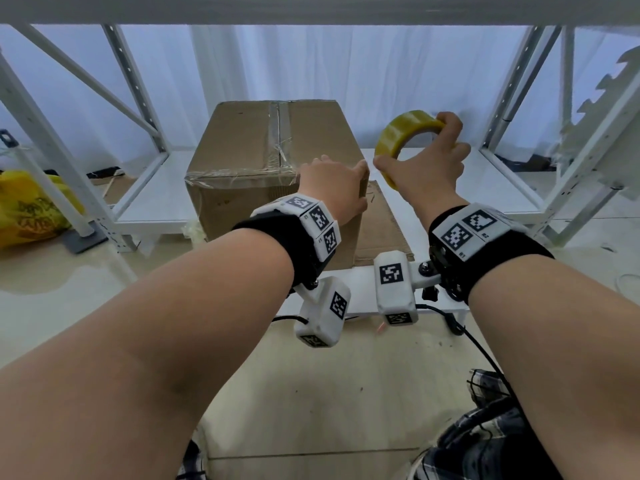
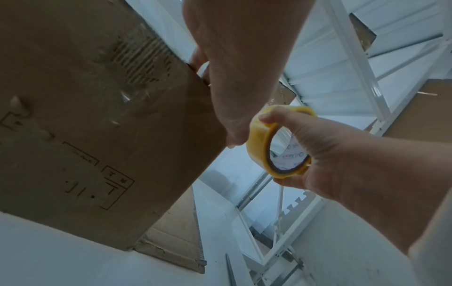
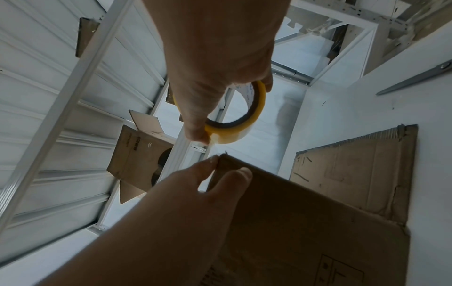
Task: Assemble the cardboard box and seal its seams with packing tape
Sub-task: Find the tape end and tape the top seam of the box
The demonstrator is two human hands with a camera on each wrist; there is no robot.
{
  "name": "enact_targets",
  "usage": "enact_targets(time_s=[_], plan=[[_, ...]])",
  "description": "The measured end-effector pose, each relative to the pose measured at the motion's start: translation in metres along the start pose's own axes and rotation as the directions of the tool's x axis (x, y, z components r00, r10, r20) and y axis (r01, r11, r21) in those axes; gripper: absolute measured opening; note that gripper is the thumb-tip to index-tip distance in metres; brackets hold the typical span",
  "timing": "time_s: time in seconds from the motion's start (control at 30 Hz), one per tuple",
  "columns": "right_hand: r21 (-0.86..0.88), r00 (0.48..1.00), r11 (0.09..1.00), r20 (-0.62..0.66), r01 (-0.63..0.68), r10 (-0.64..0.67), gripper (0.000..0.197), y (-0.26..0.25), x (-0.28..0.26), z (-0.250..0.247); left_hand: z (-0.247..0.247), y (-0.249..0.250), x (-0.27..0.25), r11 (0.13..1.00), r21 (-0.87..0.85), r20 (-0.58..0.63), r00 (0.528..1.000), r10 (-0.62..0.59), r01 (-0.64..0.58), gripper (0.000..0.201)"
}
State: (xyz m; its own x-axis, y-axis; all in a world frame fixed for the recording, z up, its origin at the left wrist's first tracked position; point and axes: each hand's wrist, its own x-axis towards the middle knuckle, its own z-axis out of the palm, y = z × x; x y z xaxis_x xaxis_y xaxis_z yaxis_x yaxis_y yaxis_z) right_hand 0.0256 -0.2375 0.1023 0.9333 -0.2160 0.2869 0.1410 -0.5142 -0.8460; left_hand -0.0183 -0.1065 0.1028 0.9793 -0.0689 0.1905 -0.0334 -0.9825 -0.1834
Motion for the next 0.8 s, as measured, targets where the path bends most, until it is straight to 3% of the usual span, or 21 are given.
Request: enact_targets(time_s=[0.27,0.43,0.6,0.8], plan=[[0.014,0.999,1.0,-0.021,-0.028,0.028,0.094,0.0,-0.005,0.003,0.022,-0.05,-0.028,0.982,-0.179,-0.134,0.99,0.038,-0.062,0.063],[0.024,0.998,0.998,-0.033,-0.058,0.059,0.092,-0.003,-0.009,0.005,0.017,-0.086,-0.053,0.976,-0.217,-0.175,0.982,-0.065,0.026,0.055],[0.072,0.989,0.988,-0.038,-0.137,0.14,0.093,-0.005,-0.01,0.008,0.011,-0.074,-0.041,0.979,-0.197,-0.16,0.983,-0.086,0.054,0.049],[0.07,0.987,0.986,-0.035,-0.152,0.155,0.092,-0.003,-0.008,0.007,0.002,-0.031,-0.007,0.955,-0.239,-0.07,0.984,0.166,-0.178,0.061]])
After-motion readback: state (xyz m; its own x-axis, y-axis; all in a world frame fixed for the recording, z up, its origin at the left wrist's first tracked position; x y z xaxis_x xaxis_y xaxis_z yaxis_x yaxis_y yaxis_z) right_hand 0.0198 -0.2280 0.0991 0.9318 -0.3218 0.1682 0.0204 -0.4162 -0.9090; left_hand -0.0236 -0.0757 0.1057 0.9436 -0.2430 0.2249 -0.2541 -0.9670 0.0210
